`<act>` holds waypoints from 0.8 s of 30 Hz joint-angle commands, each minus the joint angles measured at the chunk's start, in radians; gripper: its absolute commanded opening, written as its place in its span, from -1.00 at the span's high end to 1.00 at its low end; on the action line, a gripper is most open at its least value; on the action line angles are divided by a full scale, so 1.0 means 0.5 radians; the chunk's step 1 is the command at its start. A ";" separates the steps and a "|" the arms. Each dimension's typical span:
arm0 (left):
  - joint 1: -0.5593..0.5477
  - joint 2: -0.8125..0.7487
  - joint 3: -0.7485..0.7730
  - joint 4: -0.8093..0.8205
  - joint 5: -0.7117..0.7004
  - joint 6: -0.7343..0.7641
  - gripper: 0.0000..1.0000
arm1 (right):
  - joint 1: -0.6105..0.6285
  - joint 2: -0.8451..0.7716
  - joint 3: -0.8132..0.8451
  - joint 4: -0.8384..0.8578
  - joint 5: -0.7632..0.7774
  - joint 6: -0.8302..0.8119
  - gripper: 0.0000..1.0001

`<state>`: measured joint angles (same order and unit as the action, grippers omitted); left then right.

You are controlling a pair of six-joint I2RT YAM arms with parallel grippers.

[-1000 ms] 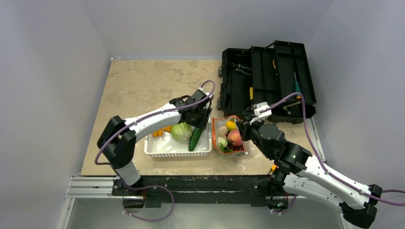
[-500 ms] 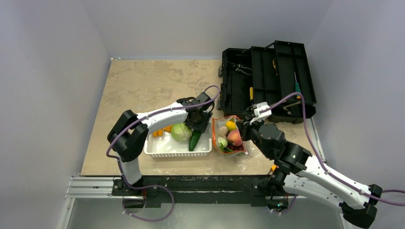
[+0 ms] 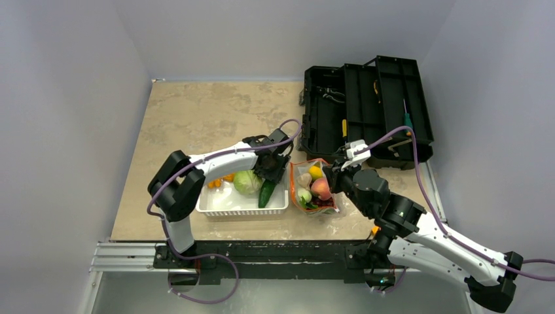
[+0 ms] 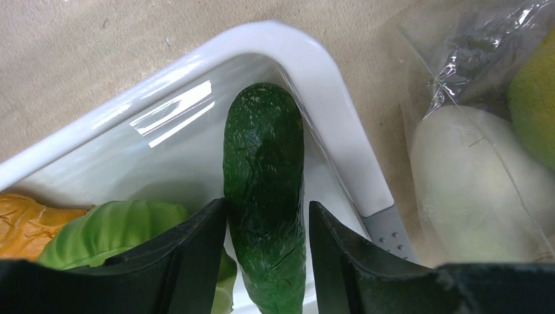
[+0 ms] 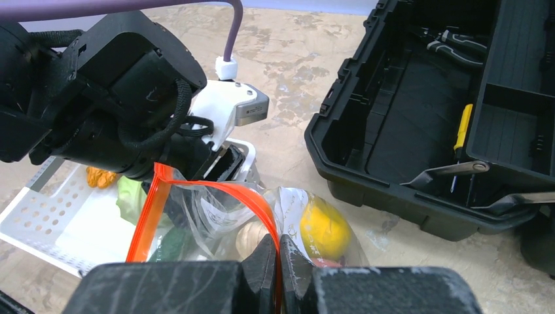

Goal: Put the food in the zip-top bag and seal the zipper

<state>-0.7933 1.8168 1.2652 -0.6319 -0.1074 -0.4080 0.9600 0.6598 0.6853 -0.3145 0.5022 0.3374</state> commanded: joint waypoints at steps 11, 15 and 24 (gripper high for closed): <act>0.008 -0.218 -0.026 -0.063 -0.100 -0.029 0.63 | 0.004 -0.019 -0.002 0.046 0.013 0.016 1.00; 0.009 -0.419 -0.051 -0.099 -0.128 -0.072 0.75 | 0.004 -0.012 0.001 0.046 0.008 0.015 1.00; 0.010 -0.961 -0.122 -0.147 0.173 -0.196 0.81 | 0.003 0.007 0.013 0.058 0.008 0.007 1.00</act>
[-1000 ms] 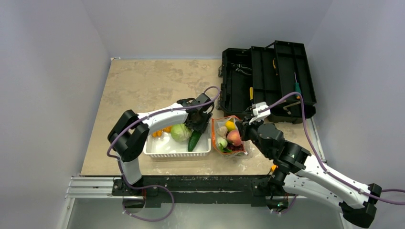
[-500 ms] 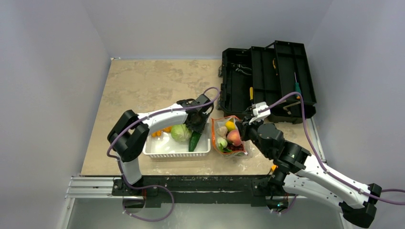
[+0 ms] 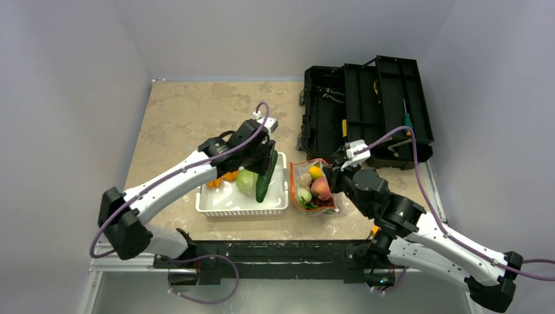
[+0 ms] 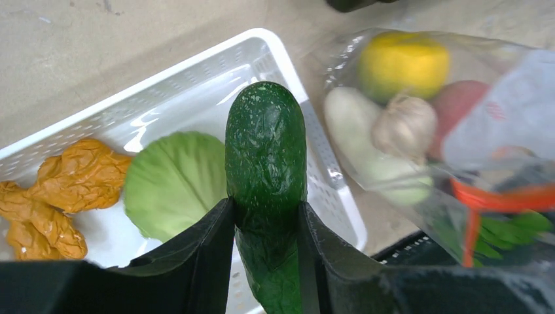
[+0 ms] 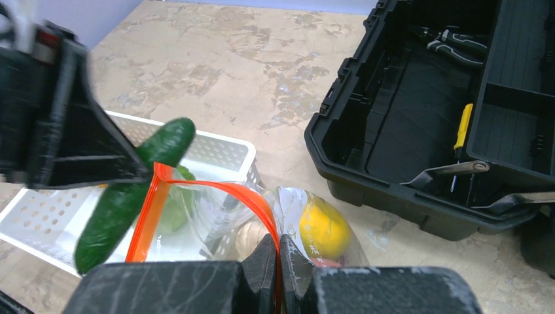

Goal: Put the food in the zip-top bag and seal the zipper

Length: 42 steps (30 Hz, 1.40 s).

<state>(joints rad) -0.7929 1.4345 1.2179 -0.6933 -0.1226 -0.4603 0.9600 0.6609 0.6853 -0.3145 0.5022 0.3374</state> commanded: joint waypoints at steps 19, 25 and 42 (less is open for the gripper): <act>-0.016 -0.827 -0.545 0.767 1.405 -0.923 0.84 | 0.004 0.017 0.010 0.093 0.003 -0.007 1.00; -0.135 -0.592 -0.551 1.066 1.516 -1.249 0.95 | 0.004 0.018 0.011 0.103 -0.019 -0.003 1.00; -0.155 -0.268 -0.716 1.774 1.001 -2.382 1.00 | 0.003 -0.008 0.030 0.091 -0.040 0.002 1.00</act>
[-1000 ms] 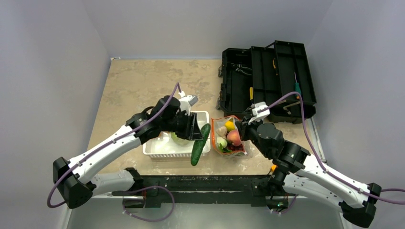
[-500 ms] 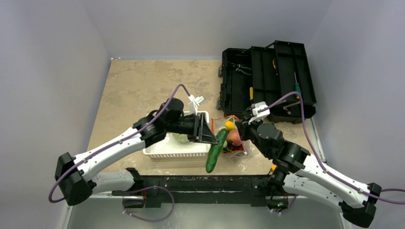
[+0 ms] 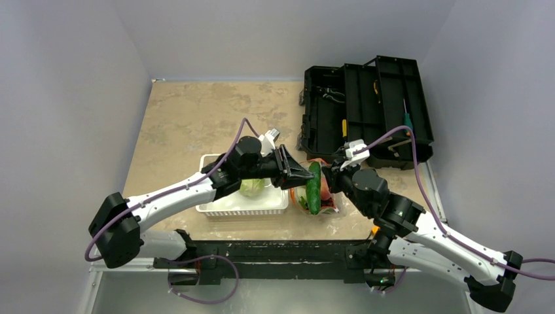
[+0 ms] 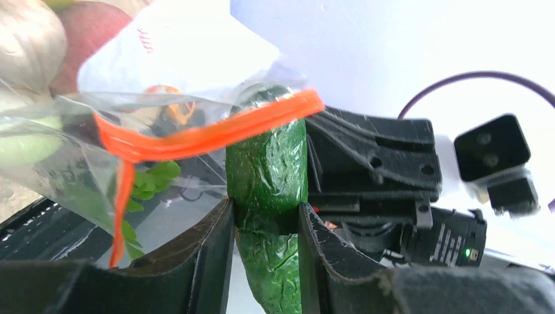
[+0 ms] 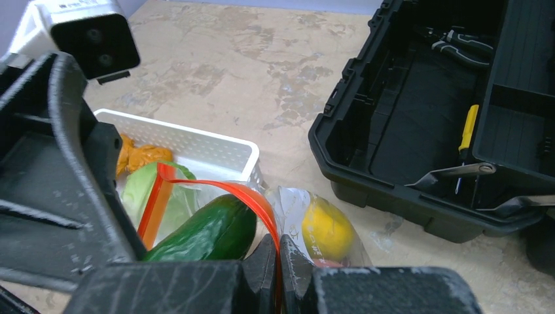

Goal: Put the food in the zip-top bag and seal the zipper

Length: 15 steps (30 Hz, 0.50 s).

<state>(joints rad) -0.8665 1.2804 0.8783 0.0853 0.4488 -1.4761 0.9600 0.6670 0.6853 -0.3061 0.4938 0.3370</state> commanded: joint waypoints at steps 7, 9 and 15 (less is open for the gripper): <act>-0.028 0.024 -0.057 -0.020 -0.325 -0.361 1.00 | 0.004 -0.041 0.028 0.125 -0.076 0.013 1.00; -0.017 0.025 -0.039 -0.131 -0.420 -0.300 1.00 | 0.004 -0.068 0.010 0.167 -0.113 0.006 1.00; -0.016 0.030 -0.029 -0.421 -0.726 -0.272 1.00 | 0.004 -0.119 -0.002 0.188 -0.155 0.002 1.00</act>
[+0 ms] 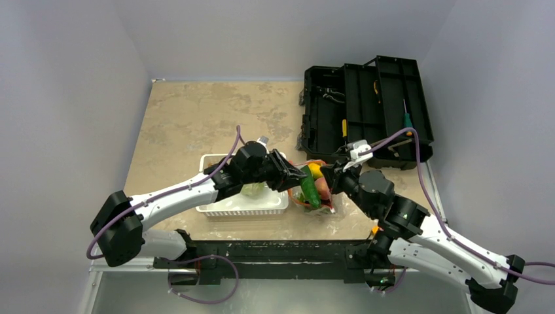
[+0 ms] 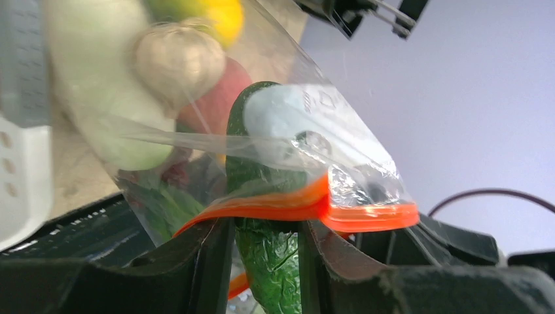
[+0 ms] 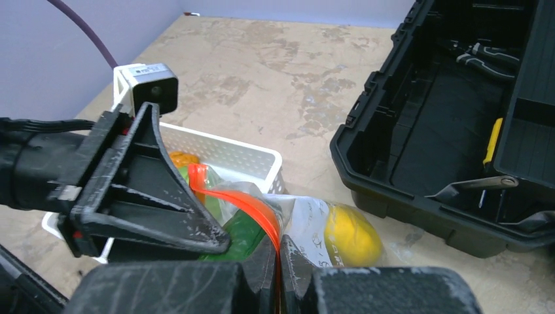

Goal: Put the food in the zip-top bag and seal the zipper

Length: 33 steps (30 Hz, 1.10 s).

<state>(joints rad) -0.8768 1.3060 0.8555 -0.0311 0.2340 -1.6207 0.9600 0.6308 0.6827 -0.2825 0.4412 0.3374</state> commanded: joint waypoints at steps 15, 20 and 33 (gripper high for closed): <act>-0.012 0.079 0.303 -0.470 -0.555 0.102 1.00 | 0.004 -0.029 -0.007 0.166 -0.176 -0.010 1.00; -0.037 0.104 0.363 -0.443 -0.548 0.132 0.91 | 0.005 -0.035 -0.007 0.168 -0.184 -0.009 1.00; -0.055 -0.114 0.117 -0.117 -0.360 0.388 -0.41 | 0.004 -0.095 -0.015 0.095 -0.112 -0.031 1.00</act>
<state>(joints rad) -0.8997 1.3216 0.9634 -0.1902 0.0162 -1.4853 0.9600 0.6048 0.6777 -0.2741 0.3733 0.3355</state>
